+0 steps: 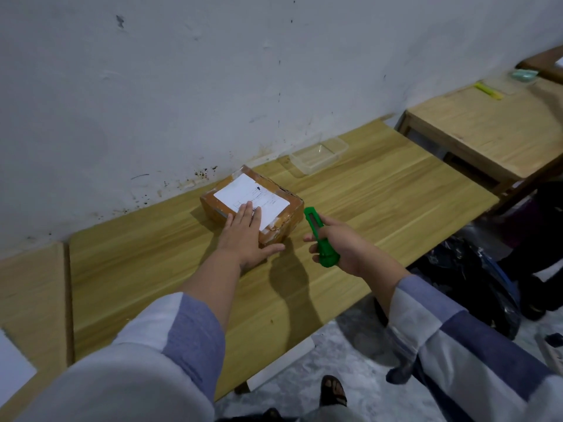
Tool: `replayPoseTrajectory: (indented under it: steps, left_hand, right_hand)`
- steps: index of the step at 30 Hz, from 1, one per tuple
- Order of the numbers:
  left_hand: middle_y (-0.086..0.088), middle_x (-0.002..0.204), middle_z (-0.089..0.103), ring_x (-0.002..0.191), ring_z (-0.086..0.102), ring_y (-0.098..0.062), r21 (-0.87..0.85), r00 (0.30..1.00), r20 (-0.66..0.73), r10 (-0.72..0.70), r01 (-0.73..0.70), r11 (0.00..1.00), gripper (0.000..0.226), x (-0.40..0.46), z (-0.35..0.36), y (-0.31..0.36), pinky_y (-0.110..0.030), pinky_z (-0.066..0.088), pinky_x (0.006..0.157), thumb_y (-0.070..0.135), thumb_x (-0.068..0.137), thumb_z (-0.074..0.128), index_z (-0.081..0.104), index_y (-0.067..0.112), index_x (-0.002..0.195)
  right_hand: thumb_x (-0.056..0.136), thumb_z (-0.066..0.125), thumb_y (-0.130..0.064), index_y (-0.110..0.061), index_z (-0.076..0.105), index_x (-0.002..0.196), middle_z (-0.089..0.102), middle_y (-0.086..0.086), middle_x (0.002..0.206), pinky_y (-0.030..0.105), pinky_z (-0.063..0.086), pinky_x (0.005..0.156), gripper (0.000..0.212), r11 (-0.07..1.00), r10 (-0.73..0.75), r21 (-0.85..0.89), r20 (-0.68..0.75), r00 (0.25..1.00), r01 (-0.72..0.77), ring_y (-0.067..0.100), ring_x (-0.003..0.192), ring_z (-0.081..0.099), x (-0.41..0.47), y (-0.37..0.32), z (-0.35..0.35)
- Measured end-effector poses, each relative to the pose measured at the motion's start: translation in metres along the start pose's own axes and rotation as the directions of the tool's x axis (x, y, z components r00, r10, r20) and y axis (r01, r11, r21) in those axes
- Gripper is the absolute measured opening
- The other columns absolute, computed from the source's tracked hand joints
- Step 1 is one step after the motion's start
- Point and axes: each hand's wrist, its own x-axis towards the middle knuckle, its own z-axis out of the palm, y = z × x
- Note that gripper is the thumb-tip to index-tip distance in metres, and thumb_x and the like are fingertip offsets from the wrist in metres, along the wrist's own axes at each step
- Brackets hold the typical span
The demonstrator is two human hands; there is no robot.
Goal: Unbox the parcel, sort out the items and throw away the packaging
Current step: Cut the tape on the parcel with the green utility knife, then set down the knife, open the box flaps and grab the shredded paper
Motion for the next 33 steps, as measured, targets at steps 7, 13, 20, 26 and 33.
replayPoseTrajectory:
  steps: [7, 13, 20, 26, 33]
  left_hand:
    - [-0.002, 0.161, 0.009, 0.148, 0.005, -0.017, -0.091, 0.968, -0.215, -0.131, 0.114, 0.989, 0.074, 0.021, -0.007, 0.003, -0.039, 0.005, 0.120, 0.061, 0.094, 0.015, 0.009, 0.015, 0.152]
    - [-0.006, 0.161, -0.004, 0.148, -0.005, -0.020, -0.082, 0.956, -0.135, -0.259, 0.249, 0.965, 0.075, 0.060, -0.012, -0.008, -0.043, -0.001, 0.119, 0.059, 0.095, 0.016, 0.001, 0.012, 0.152]
    - [-0.003, 0.159, -0.015, 0.147, -0.013, -0.018, -0.046, 0.924, -0.186, -0.335, 0.332, 0.942, 0.082, 0.078, 0.001, -0.007, -0.043, -0.007, 0.118, 0.066, 0.088, 0.003, -0.003, 0.015, 0.152]
    - [0.002, 0.159, -0.015, 0.146, -0.012, -0.014, -0.043, 0.912, -0.201, -0.359, 0.358, 0.933, 0.084, 0.082, 0.002, -0.008, -0.041, -0.007, 0.119, 0.069, 0.085, 0.001, -0.003, 0.018, 0.152]
    - [0.003, 0.159, -0.005, 0.147, -0.003, -0.013, -0.094, 0.901, -0.241, -0.361, 0.349, 0.933, 0.083, 0.081, 0.005, -0.007, -0.041, -0.004, 0.119, 0.070, 0.087, 0.009, 0.007, 0.019, 0.152]
  right_hand:
    - [0.089, 0.062, -0.020, -0.025, 0.050, 0.134, 0.067, 0.002, 0.094, 0.037, 0.056, 0.067, 0.048, 0.896, -0.301, -0.393, -0.196, 0.933, 0.206, 0.017, 0.060, 0.063, 0.049, -0.029, -0.005]
    - [0.085, 0.065, -0.031, -0.019, 0.057, 0.129, 0.069, 0.008, 0.114, 0.027, 0.049, 0.066, 0.046, 0.677, -0.429, -0.708, -0.156, 0.890, 0.202, 0.025, 0.092, 0.067, 0.123, -0.055, -0.004]
    - [0.087, 0.063, -0.033, -0.017, 0.061, 0.123, 0.066, 0.010, 0.114, 0.031, 0.055, 0.072, 0.040, 0.421, -0.381, -0.887, 0.016, 0.924, 0.189, 0.026, 0.090, 0.067, 0.219, -0.074, 0.009]
    - [0.088, 0.062, -0.035, -0.011, 0.062, 0.111, 0.065, 0.010, 0.106, 0.038, 0.056, 0.076, 0.033, 0.237, -0.337, -0.947, 0.127, 0.933, 0.215, 0.028, 0.094, 0.064, 0.249, -0.074, 0.016]
    - [0.092, 0.054, -0.015, -0.013, 0.067, 0.112, 0.067, 0.007, 0.112, 0.024, 0.047, 0.081, 0.024, 0.446, -0.520, -0.640, 0.383, 0.764, 0.625, 0.020, 0.097, 0.063, 0.249, -0.102, 0.046]
